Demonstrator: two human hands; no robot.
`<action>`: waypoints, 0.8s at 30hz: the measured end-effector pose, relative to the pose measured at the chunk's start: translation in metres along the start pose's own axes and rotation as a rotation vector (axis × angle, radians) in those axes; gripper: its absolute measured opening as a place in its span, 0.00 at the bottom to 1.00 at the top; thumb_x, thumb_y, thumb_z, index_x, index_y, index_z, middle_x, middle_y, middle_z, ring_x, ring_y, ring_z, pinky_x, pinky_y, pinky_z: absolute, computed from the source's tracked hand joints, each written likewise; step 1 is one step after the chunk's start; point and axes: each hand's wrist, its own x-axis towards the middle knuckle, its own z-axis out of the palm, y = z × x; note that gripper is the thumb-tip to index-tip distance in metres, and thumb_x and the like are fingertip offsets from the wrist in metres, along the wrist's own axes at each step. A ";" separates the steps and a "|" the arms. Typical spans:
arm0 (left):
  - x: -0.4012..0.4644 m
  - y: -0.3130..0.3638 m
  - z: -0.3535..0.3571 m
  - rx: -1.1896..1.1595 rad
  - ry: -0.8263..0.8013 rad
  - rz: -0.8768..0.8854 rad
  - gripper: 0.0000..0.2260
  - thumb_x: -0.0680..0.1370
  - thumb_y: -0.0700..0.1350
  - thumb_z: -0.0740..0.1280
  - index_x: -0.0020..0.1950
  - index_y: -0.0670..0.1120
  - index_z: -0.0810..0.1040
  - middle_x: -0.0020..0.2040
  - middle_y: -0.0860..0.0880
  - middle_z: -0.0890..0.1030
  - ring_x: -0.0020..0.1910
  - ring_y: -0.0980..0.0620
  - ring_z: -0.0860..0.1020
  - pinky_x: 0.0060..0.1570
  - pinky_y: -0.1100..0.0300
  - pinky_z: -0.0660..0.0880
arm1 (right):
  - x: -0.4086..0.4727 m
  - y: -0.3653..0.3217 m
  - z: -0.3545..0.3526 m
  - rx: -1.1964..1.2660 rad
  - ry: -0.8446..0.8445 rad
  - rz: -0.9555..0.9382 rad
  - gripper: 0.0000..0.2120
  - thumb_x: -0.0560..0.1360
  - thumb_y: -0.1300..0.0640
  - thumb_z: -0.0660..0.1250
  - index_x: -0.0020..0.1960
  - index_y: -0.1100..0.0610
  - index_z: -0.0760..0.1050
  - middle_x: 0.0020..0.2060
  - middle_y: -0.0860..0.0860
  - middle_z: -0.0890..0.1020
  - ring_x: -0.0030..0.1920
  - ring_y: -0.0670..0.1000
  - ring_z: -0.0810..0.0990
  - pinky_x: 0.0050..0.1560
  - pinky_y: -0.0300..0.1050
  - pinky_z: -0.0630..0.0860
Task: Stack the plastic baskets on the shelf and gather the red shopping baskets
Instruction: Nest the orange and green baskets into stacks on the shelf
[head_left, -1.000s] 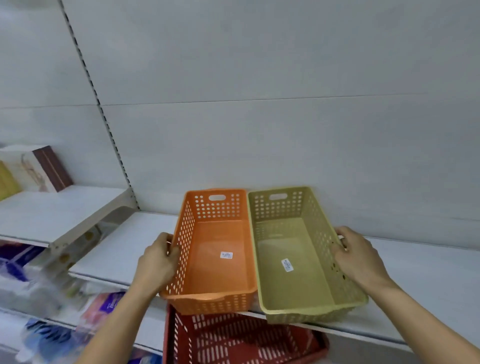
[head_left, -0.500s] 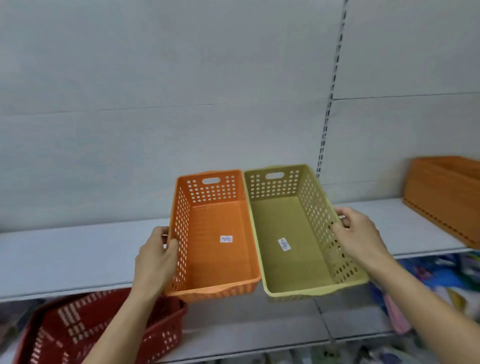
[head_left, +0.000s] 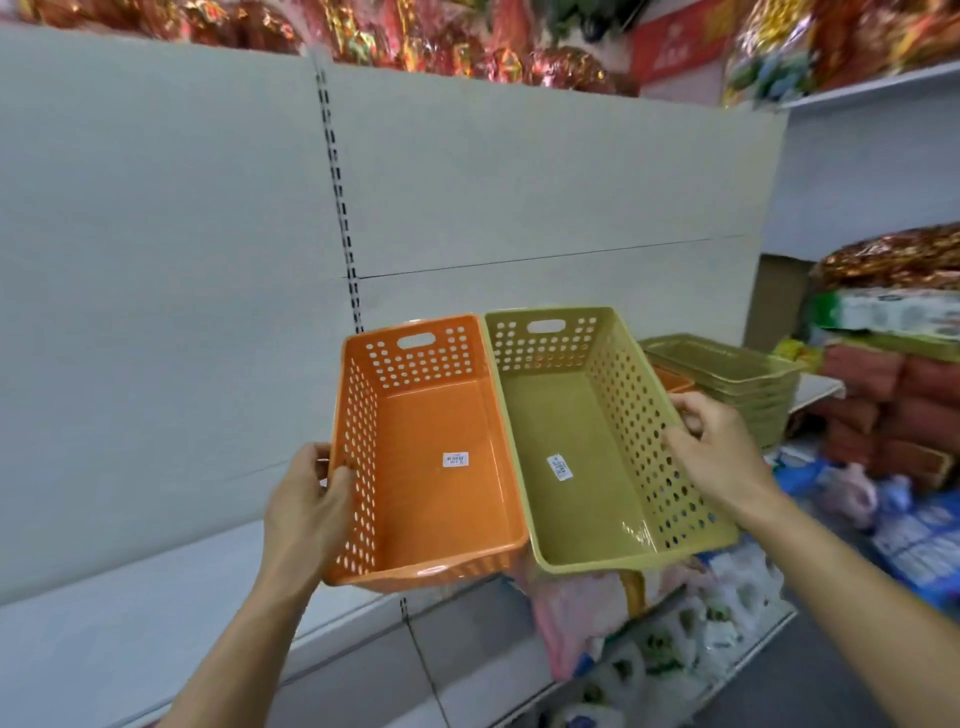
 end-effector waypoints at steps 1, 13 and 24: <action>0.006 0.012 0.015 -0.001 -0.010 0.018 0.04 0.81 0.49 0.60 0.56 0.53 0.70 0.50 0.50 0.78 0.45 0.49 0.79 0.44 0.50 0.79 | 0.009 0.004 -0.013 0.005 0.023 -0.007 0.13 0.74 0.63 0.63 0.54 0.49 0.76 0.43 0.48 0.84 0.46 0.53 0.84 0.50 0.57 0.79; 0.078 0.132 0.188 -0.072 -0.047 0.121 0.08 0.80 0.46 0.60 0.57 0.51 0.74 0.50 0.50 0.79 0.47 0.45 0.80 0.52 0.46 0.78 | 0.156 0.075 -0.119 -0.063 0.194 -0.060 0.10 0.76 0.62 0.62 0.55 0.53 0.76 0.37 0.53 0.84 0.41 0.65 0.83 0.42 0.66 0.79; 0.123 0.205 0.316 -0.070 0.010 0.109 0.04 0.81 0.47 0.59 0.54 0.54 0.71 0.49 0.51 0.79 0.48 0.45 0.81 0.52 0.44 0.79 | 0.299 0.142 -0.179 -0.058 0.187 -0.060 0.15 0.75 0.63 0.64 0.61 0.58 0.76 0.48 0.55 0.81 0.45 0.56 0.81 0.50 0.55 0.79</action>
